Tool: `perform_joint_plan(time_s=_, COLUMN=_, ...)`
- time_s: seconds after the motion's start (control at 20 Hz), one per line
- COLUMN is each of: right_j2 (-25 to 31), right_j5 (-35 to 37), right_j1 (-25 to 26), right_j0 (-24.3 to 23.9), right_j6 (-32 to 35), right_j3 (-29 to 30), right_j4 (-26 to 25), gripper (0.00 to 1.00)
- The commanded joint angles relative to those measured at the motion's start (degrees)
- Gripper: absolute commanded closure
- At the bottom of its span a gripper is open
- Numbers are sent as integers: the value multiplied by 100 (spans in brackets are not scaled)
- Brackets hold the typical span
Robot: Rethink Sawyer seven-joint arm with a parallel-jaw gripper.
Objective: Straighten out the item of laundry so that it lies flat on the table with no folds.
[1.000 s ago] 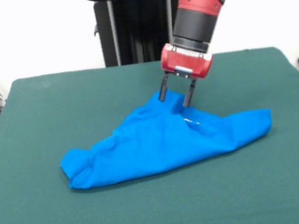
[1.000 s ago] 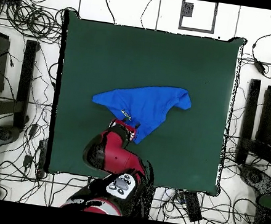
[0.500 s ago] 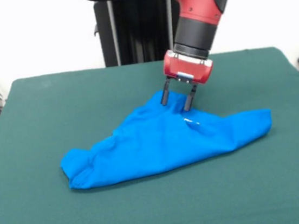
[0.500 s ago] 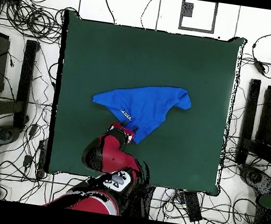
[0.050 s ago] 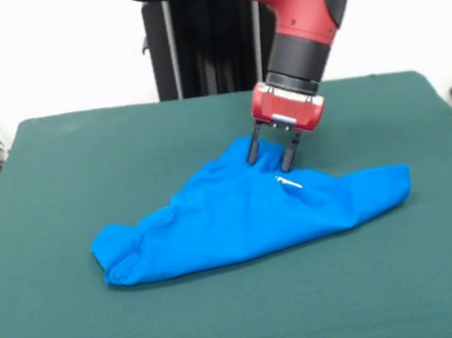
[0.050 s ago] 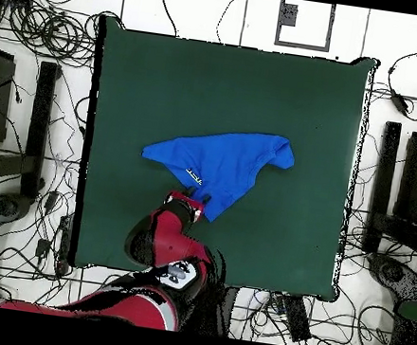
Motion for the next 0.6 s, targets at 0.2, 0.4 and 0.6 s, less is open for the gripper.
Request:
perform_joint_plan(time_s=0.2, right_j2=714, right_j5=-409, right_j1=370, right_j0=-138, right_j6=1307, right_j3=-109, right_j4=-29, gripper=0)
perform_joint_plan(time_s=0.4, right_j2=692, right_j5=-464, right_j1=378, right_j0=-96, right_j6=1318, right_j3=-99, right_j4=45, gripper=0)
perform_joint_plan(time_s=0.6, right_j2=719, right_j5=-545, right_j1=373, right_j0=-120, right_j6=1367, right_j3=-85, right_j4=36, gripper=100)
